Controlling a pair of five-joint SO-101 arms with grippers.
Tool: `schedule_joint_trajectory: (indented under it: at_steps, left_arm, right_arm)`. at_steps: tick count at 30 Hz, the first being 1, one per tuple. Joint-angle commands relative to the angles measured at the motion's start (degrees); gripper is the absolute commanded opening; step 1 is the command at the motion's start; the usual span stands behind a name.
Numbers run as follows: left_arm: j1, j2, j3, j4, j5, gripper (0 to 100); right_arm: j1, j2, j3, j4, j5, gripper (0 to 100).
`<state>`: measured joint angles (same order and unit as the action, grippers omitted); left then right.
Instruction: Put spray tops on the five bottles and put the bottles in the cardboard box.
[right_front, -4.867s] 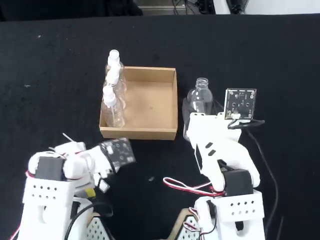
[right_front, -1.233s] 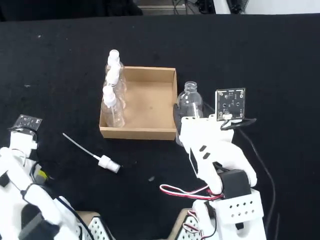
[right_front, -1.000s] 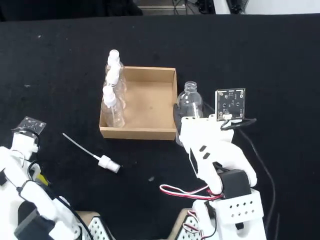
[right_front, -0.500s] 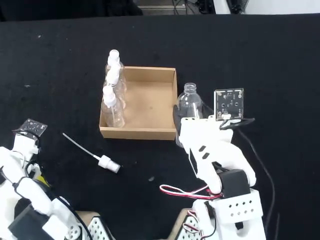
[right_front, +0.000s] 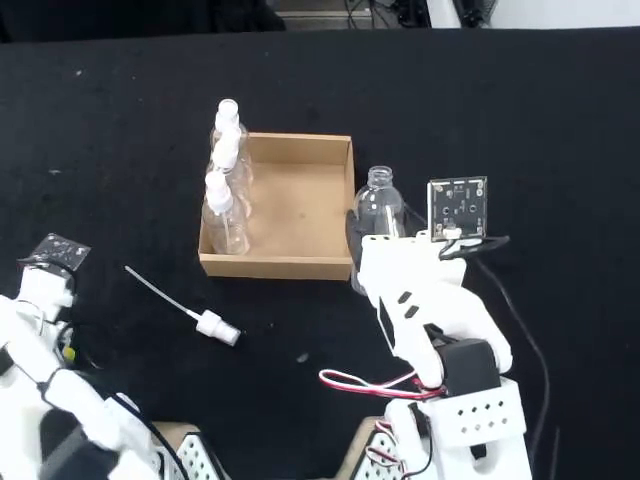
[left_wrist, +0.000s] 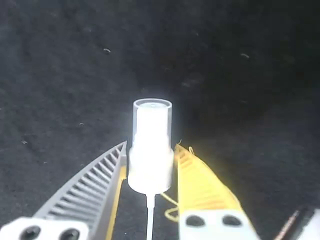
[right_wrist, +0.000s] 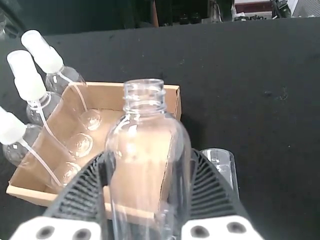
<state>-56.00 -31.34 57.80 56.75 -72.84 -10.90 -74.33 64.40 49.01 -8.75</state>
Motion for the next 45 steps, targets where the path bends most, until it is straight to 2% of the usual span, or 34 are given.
schedule_joint_trajectory:
  at_steps: [1,6,9,13,16,20,27,31,36,45]
  left_arm:
    - [-0.13,-8.35,-2.33,6.77,-0.35,3]
    - [-0.13,-13.98,-2.33,9.76,0.53,3]
    - [1.27,-15.56,-3.12,8.62,6.86,3]
    - [6.81,-15.65,-8.84,8.26,24.0,3]
    - [9.98,-16.0,-16.22,11.43,35.6,3]
    - [14.81,-15.56,-28.09,18.73,45.89,3]
    - [29.85,-15.47,-49.8,20.04,62.24,3]
    - [41.45,-16.18,-55.08,17.05,66.37,3]
    - [52.79,-15.56,-57.54,12.04,66.81,3]
    - [70.11,-16.18,-53.41,-11.96,66.81,3]
  right_arm:
    - [-0.88,-1.63,-0.66,0.09,0.09,1.1]
    - [-0.97,-1.63,-0.75,0.09,0.09,1.1]
    - [-0.97,-1.63,-0.75,0.0,0.09,1.1]
    - [-0.97,-1.63,-0.84,-0.26,-0.26,1.1]
    - [-0.97,-1.71,-0.92,-0.26,-0.35,1.1]
    - [-1.14,-1.71,-1.01,-0.35,-0.35,1.1]
    - [-8.35,-1.71,-0.48,-0.44,-0.35,1.1]
    - [-10.9,-2.95,-0.31,-1.05,0.09,1.0]
    - [-11.25,-11.82,6.29,-6.24,0.09,1.0]
    - [-11.25,-26.15,12.88,-7.47,0.09,1.1]
